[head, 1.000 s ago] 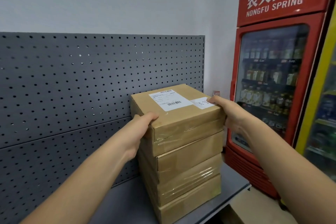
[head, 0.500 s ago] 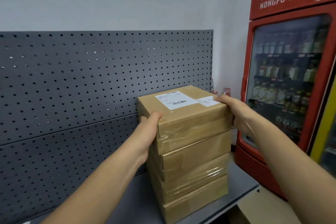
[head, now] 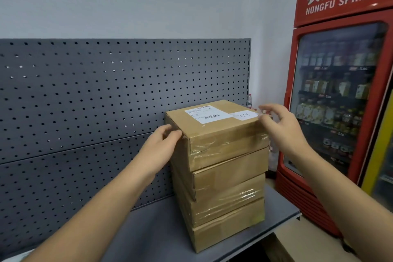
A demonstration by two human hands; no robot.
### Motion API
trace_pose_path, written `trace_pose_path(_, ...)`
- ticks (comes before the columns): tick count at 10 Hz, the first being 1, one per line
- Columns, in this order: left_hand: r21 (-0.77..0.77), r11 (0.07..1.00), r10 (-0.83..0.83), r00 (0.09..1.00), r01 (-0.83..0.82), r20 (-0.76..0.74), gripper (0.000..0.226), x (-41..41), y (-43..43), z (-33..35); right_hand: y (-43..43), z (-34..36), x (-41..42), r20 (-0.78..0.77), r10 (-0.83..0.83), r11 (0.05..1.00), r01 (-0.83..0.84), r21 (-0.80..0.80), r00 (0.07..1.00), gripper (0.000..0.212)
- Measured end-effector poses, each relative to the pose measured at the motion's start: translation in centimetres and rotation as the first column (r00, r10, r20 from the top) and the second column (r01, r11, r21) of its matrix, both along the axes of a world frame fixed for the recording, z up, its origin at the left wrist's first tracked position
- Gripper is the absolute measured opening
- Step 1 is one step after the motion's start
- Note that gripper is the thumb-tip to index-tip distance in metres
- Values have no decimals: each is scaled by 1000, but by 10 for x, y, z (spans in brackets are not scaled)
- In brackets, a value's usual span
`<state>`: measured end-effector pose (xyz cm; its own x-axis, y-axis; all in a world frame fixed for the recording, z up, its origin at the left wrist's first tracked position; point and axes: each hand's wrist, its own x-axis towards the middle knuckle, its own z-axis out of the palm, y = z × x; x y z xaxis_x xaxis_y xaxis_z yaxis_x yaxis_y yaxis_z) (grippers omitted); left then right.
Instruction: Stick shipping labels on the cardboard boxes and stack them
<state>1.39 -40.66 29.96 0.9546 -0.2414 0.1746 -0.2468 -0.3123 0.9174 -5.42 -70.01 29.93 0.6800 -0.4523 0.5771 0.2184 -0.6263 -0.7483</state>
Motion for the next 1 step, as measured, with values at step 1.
trace_pose_path(1,100,994,29,978,-51,205,51,-11,18,-6,14,-4,-12,112,-25,956,56,-289,993,30)
